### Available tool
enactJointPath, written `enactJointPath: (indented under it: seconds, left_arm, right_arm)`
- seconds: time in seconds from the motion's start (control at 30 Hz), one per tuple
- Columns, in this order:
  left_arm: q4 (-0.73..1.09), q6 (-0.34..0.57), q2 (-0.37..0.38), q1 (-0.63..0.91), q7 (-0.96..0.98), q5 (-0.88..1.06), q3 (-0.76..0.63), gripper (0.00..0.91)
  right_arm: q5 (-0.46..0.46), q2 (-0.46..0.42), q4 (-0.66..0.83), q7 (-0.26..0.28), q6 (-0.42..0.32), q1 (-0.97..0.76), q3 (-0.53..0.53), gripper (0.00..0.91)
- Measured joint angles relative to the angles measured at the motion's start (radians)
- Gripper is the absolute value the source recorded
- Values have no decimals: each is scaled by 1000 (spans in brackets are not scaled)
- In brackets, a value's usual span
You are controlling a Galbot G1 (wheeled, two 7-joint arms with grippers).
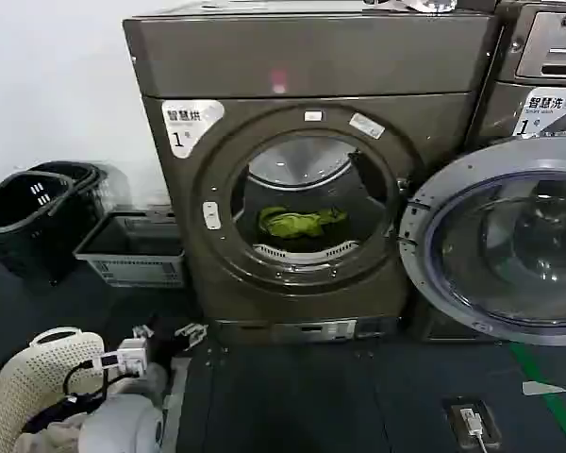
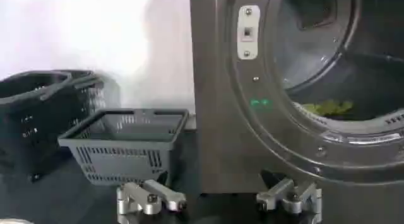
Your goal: Grasp the clothes from the dryer.
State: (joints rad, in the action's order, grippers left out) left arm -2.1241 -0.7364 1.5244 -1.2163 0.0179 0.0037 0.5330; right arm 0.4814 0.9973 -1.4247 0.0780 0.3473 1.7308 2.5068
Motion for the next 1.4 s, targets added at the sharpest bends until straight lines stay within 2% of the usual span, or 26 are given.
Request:
enactJointPath:
  seconds: [0.2,0.67,1.4]
  left_arm:
    - [-4,0,-5,-2,0,1,-2,907]
    - [-7,0,1,-6,-1,13,-11,907]
    - [-3,0,4,-7,-23,28,-24,907]
  right_arm:
    - [14,1,11,-24,-29,1,-12,907]
    - [31,-8,34,-63,-42,3,-17,907]
    - [34,-13,59,-74,-55,4,-19,907]
